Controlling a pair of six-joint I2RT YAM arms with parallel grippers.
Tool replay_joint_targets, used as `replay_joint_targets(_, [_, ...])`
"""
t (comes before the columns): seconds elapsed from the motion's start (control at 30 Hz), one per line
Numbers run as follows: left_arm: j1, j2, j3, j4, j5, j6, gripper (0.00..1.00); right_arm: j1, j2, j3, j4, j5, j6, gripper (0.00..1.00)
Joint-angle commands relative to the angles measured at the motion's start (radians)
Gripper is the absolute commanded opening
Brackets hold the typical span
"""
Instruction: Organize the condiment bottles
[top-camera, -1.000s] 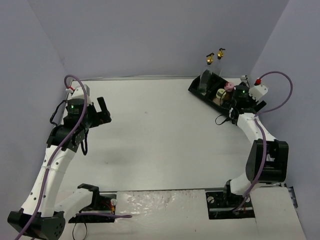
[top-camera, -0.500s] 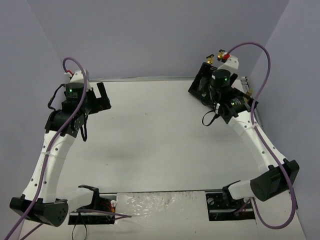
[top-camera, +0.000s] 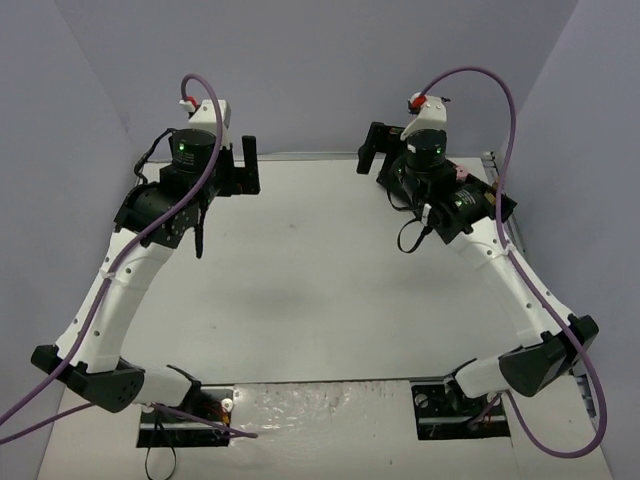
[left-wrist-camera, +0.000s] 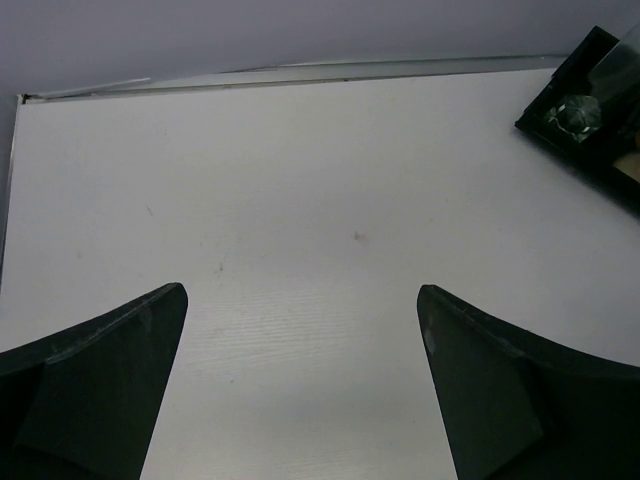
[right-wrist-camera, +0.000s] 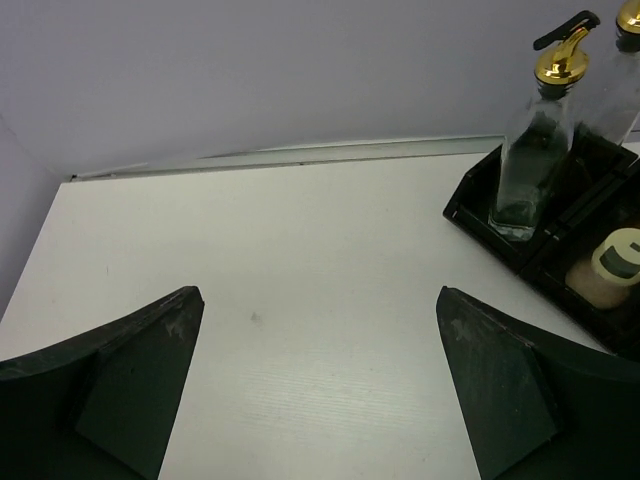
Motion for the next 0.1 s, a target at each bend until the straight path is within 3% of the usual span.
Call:
replay_joint_targets(0.0, [-0.003, -0.027, 0.007, 0.016, -0.055, 0.028, 0.97, 0.029, -0.054, 0.002, 0.041, 0.061, -0.041, 1.00])
replay_joint_targets(0.07, [-0.003, -0.032, 0.001, 0.016, -0.055, 0.026, 0.97, 0.030, -0.049, 0.002, 0.041, 0.049, -0.040, 1.00])
